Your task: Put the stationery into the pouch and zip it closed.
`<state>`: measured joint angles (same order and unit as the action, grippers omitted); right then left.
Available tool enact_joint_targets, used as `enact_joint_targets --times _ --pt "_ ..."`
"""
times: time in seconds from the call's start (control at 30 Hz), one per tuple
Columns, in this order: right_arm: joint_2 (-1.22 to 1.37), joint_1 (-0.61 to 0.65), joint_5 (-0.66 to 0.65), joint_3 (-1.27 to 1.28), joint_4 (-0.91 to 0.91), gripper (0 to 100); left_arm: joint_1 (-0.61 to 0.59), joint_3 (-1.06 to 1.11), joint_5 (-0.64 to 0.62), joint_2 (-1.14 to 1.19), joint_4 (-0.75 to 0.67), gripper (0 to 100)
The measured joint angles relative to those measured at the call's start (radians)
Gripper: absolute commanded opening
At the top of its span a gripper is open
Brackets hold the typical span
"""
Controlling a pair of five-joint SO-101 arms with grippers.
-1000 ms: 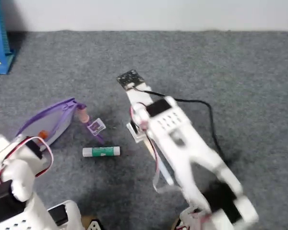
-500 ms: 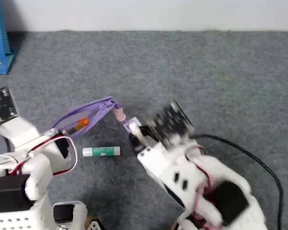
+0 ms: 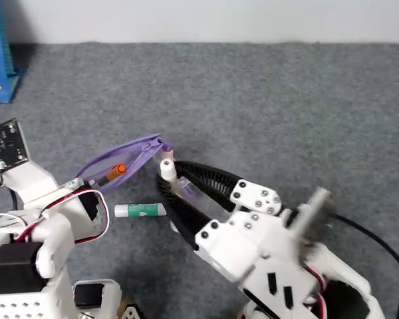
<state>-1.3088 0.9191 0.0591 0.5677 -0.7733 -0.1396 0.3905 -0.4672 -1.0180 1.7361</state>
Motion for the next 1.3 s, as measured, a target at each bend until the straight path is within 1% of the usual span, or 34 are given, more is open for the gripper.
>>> enact_joint_targets --times 0.2,0.47,0.57,0.73,0.9,1.07,1.1,1.17,1.23,1.3 --pt "-0.008 0.034 0.044 0.023 0.264 0.7 0.0 0.0 0.0 0.0 0.0 1" --pt "0.023 0.032 0.049 0.292 0.683 0.7 0.0 0.0 0.0 0.0 0.0 1" --pt "0.095 0.026 0.049 0.328 0.819 0.7 0.0 0.0 0.0 0.0 0.0 1" --pt "0.241 -0.025 0.049 0.328 0.984 0.7 0.0 0.0 0.0 0.0 0.0 1" --pt "0.347 -0.035 0.049 0.376 1.022 0.8 0.0 0.0 0.0 0.0 0.0 1" --pt "0.354 -0.035 0.049 0.485 1.022 2.2 0.0 0.0 0.0 0.0 0.0 1" --pt "0.354 -0.035 0.049 0.506 1.022 4.9 0.0 0.0 0.0 0.0 0.0 1" --pt "0.356 -0.035 0.049 0.522 1.016 13.9 0.0 0.0 0.0 0.0 0.0 1" --pt "0.354 -0.034 0.032 0.522 0.97 24.0 0.0 0.0 0.0 0.0 0.0 1" --pt "0.35 -0.028 0.018 0.523 0.911 30.9 0.0 0.0 0.0 0.0 0.0 1"
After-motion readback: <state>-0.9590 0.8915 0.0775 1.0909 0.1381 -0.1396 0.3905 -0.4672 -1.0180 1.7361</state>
